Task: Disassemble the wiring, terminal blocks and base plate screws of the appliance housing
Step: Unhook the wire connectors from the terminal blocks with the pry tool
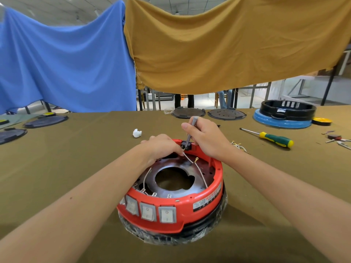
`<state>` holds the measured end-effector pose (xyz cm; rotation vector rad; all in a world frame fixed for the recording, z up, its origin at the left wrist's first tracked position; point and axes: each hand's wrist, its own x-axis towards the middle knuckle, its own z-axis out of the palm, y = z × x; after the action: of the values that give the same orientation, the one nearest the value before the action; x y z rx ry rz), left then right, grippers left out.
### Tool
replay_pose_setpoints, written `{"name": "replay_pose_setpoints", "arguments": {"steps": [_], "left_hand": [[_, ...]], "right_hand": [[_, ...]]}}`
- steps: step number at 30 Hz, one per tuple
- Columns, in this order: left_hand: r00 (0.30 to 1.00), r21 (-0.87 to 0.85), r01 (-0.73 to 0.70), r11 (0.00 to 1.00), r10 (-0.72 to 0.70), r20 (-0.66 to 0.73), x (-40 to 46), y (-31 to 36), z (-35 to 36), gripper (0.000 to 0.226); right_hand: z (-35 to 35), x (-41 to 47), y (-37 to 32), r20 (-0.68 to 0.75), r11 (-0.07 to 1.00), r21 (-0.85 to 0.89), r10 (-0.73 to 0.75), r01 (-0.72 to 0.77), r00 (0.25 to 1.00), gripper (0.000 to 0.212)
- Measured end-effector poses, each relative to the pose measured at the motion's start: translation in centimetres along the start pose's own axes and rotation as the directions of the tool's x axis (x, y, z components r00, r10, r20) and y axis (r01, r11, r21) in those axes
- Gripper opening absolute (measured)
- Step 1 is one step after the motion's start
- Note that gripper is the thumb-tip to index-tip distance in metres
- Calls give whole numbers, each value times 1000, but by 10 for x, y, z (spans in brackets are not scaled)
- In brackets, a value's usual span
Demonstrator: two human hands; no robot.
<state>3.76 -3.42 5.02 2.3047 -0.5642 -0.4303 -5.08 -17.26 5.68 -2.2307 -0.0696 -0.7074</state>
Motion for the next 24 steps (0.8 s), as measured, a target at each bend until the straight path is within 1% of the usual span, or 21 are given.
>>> {"name": "replay_pose_setpoints", "arguments": {"steps": [3,7,10,13,16,21,22,24], "left_hand": [[1000,-5,-7,1000,8,17,-2,1,-1,55],[999,18,-28,999,27,42,-6,2,-3,53],[996,15,-43,999,42,73,-9,3,-7,53],[994,-38,-49,998,53,98,-8,3,-11,56],[994,-58,-71,996,75,75,-12,5,-14,61],[993,-146,-105,984,112,38,-19,4,-18,61],[992,-174,-125,977,128,2,-19,3,-19,56],[982,-231,-187,955,174,-76,-20,3,-19,40]], "right_hand": [[-1,1,4,19,999,48,2,-3,1000,35],[0,3,9,34,987,155,30,-35,999,34],[2,5,10,50,987,158,33,-41,998,34],[2,5,14,11,974,221,47,-49,999,36],[3,5,17,-43,963,265,58,-45,997,36],[3,4,17,-52,957,290,11,5,999,32],[3,4,17,-52,958,287,6,9,999,31],[2,4,16,-56,964,266,-6,21,998,30]]}}
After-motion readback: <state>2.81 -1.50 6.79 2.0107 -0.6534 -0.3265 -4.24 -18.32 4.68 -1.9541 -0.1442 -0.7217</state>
